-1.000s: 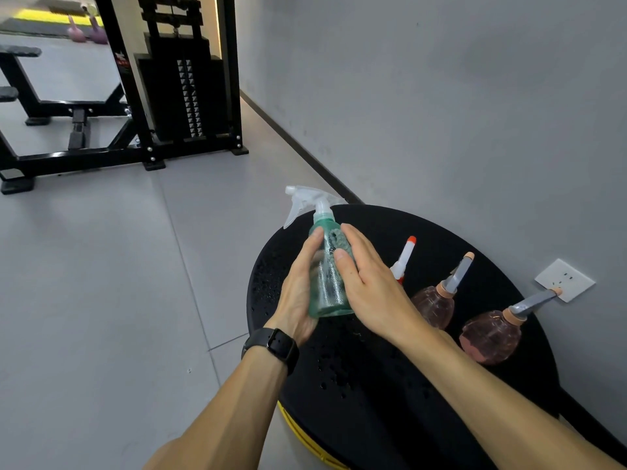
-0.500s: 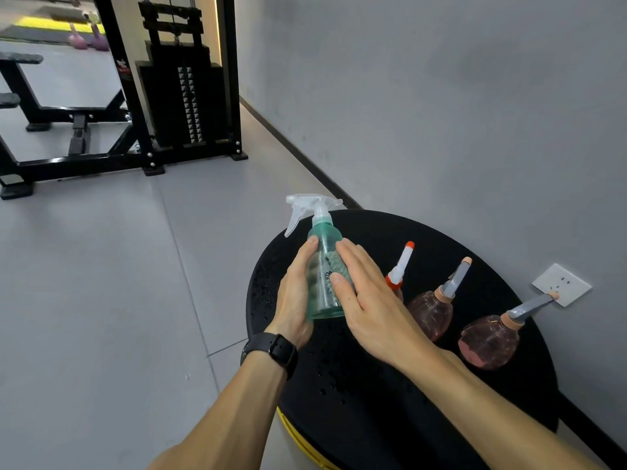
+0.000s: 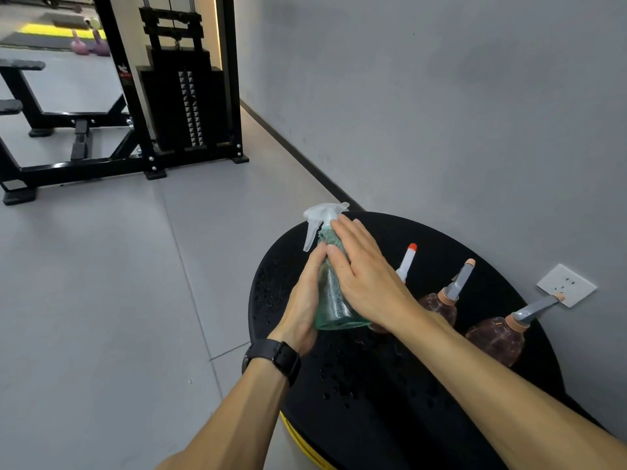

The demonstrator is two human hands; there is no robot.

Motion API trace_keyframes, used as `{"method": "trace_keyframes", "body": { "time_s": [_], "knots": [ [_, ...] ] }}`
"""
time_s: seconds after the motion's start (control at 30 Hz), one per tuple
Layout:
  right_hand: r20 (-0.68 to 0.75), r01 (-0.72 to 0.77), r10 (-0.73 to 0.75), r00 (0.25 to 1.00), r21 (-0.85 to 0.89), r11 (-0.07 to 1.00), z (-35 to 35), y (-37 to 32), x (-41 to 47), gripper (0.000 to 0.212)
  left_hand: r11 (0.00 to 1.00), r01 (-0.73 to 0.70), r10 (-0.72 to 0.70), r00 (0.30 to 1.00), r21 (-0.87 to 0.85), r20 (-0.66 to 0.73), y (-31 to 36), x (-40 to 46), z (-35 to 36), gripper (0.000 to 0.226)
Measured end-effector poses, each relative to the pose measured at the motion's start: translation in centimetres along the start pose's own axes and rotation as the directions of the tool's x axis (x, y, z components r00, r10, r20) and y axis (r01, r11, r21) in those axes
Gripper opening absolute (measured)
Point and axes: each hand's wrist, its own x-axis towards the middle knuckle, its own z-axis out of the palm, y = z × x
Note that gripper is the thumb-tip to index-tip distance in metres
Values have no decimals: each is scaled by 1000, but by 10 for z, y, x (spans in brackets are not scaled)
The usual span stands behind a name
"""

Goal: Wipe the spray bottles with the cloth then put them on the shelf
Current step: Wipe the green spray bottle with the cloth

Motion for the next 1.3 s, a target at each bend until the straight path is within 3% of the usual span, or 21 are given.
{"method": "trace_keyframes", "body": {
  "time_s": [0.2, 0.43, 0.63, 0.8, 1.3],
  "knots": [
    [19, 62, -61, 998, -85, 994, 6, -1, -6, 50, 992, 56, -60, 998, -110, -33, 4, -1, -3, 48],
    [26, 60, -59, 998, -55, 997, 12, 2, -28, 51, 979, 73, -72, 997, -191, 11, 8, -2, -5, 50],
    [28, 49, -49, 998, -22, 999, 9, 4, -39, 50, 994, 44, -39, 998, -97, 46, 4, -3, -3, 63],
    [20, 25, -25, 999, 9, 1000, 5, 4, -29, 51, 999, 51, -51, 997, -5, 55, 4, -7, 2, 57],
    [-10, 21, -21, 1000, 4, 1000, 1, 5, -3, 50, 987, 98, -91, 994, -128, 63, 10, -6, 1, 54]
  ]
}}
